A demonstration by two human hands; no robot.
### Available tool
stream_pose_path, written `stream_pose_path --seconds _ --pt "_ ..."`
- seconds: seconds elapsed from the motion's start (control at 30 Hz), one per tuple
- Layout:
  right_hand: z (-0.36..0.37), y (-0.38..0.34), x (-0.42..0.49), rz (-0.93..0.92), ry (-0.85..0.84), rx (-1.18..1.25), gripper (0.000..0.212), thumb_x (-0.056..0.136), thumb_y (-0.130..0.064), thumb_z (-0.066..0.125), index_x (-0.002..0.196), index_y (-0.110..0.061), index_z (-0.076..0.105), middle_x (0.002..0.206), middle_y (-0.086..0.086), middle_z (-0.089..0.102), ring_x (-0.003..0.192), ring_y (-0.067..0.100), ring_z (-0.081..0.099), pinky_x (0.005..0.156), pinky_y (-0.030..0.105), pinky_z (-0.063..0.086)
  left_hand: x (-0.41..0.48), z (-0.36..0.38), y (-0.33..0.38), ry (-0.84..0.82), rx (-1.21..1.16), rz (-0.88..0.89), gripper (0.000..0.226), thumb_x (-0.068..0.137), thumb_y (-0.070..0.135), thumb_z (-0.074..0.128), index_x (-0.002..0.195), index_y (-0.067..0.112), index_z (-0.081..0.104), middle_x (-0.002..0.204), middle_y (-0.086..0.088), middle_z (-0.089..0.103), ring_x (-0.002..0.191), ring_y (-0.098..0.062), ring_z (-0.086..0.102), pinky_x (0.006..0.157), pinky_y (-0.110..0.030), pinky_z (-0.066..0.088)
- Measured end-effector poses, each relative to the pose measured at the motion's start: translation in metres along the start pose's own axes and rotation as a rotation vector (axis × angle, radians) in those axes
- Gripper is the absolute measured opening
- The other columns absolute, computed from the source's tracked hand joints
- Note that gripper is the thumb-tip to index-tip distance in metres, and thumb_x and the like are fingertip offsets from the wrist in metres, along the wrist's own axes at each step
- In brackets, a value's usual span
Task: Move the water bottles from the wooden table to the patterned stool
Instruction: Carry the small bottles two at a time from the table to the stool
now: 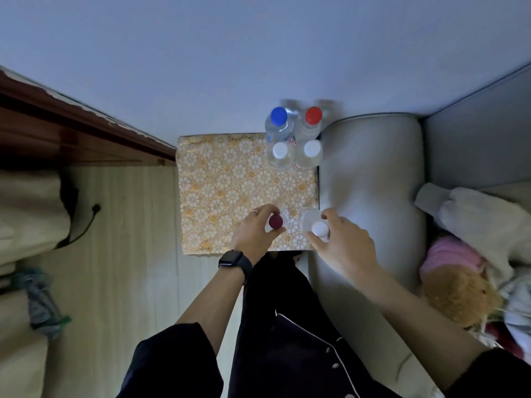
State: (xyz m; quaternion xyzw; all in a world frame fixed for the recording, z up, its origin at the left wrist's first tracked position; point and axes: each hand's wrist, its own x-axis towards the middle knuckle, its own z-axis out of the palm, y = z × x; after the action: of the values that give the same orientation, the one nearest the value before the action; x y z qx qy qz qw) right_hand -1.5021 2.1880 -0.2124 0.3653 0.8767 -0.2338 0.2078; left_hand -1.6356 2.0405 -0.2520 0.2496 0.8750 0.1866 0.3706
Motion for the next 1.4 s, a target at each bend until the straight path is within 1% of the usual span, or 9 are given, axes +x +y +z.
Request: stream_pose_path --seconds 0.17,0.37,0.47,0.67,0.83,1.03,1.2,1.3,1.4 --pt "-0.007 -0.005 0.011 -0.109 0.091 0.072 0.035 0.095 -0.038 0.059 0.114 -0.011 0.049 0.087 0.005 0.068 0.077 0.034 0.065 0.06 0.031 0.036 0.013 -0.002 0.016 0.06 -0.005 -0.02 0.031 0.087 0.043 0.07 0.11 0.029 0.055 0.092 0.004 0.063 0.084 -0.026 0.064 0.069 -0.036 0.052" --pt "-0.019 -0.016 0.039 -0.14 0.204 0.175 0.032 0.092 -0.034 0.065 0.105 -0.023 0.038 0.08 0.005 0.065 0.075 0.033 0.062 0.06 0.03 0.031 0.053 -0.015 0.037 0.168 -0.057 0.016 0.032 0.086 0.039 0.072 0.109 0.025 0.054 0.096 0.001 0.066 0.083 -0.025 0.062 0.07 -0.036 0.05" --pt "-0.021 -0.02 0.059 -0.139 0.218 0.222 0.031 0.092 -0.034 0.065 0.111 -0.016 0.048 0.084 0.004 0.067 0.08 0.033 0.062 0.063 0.03 0.031 0.067 -0.017 0.04 0.18 -0.048 -0.019 0.03 0.087 0.036 0.071 0.108 0.025 0.052 0.09 0.006 0.055 0.08 -0.025 0.057 0.067 -0.032 0.042" --pt "-0.018 -0.024 0.072 -0.202 0.217 0.191 0.027 0.093 -0.034 0.062 0.107 -0.014 0.049 0.084 0.002 0.066 0.079 0.03 0.061 0.061 0.032 0.037 0.067 -0.016 0.027 0.159 -0.076 -0.016 0.032 0.086 0.036 0.072 0.109 0.028 0.052 0.108 0.0 0.063 0.088 -0.028 0.061 0.072 -0.038 0.049" --pt "-0.017 -0.026 0.074 -0.15 0.201 0.197 0.029 0.094 -0.038 0.061 0.105 -0.018 0.043 0.083 0.002 0.064 0.075 0.029 0.059 0.06 0.032 0.034 0.07 -0.017 0.03 0.148 -0.114 -0.016 0.034 0.085 0.04 0.072 0.113 0.032 0.054 0.116 0.001 0.062 0.092 -0.026 0.062 0.073 -0.033 0.045" --pt "-0.014 -0.021 0.07 -0.077 0.209 0.237 0.029 0.092 -0.036 0.064 0.106 -0.016 0.048 0.086 0.003 0.068 0.082 0.03 0.063 0.067 0.036 0.044 0.069 -0.014 0.031 0.178 -0.19 -0.044 0.031 0.084 0.039 0.073 0.111 0.03 0.058 0.097 0.01 0.051 0.094 -0.024 0.06 0.087 -0.046 0.05" --pt "-0.016 -0.018 0.071 -0.093 0.204 0.256 0.029 0.091 -0.037 0.066 0.104 -0.018 0.048 0.086 0.002 0.067 0.08 0.027 0.063 0.067 0.037 0.047 0.068 -0.009 0.036 0.21 -0.201 -0.057 0.031 0.084 0.041 0.073 0.112 0.032 0.06 0.114 0.006 0.062 0.092 -0.021 0.06 0.077 -0.037 0.048" --pt "-0.016 -0.023 0.075 -0.085 0.2 0.275 0.031 0.091 -0.039 0.066 0.102 -0.018 0.046 0.086 0.001 0.068 0.079 0.025 0.063 0.065 0.035 0.044 0.067 -0.012 0.036 0.211 -0.233 -0.07 0.03 0.085 0.037 0.073 0.111 0.031 0.06 0.101 0.009 0.055 0.085 -0.017 0.054 0.07 -0.03 0.039" --pt "-0.013 -0.027 0.074 -0.068 0.195 0.313 0.033 0.09 -0.04 0.068 0.097 -0.022 0.041 0.085 -0.001 0.067 0.077 0.022 0.064 0.063 0.033 0.044 0.066 -0.016 0.03 0.168 -0.274 -0.066 0.035 0.084 0.036 0.074 0.114 0.029 0.059 0.102 0.008 0.057 0.092 -0.019 0.058 0.072 -0.031 0.043"
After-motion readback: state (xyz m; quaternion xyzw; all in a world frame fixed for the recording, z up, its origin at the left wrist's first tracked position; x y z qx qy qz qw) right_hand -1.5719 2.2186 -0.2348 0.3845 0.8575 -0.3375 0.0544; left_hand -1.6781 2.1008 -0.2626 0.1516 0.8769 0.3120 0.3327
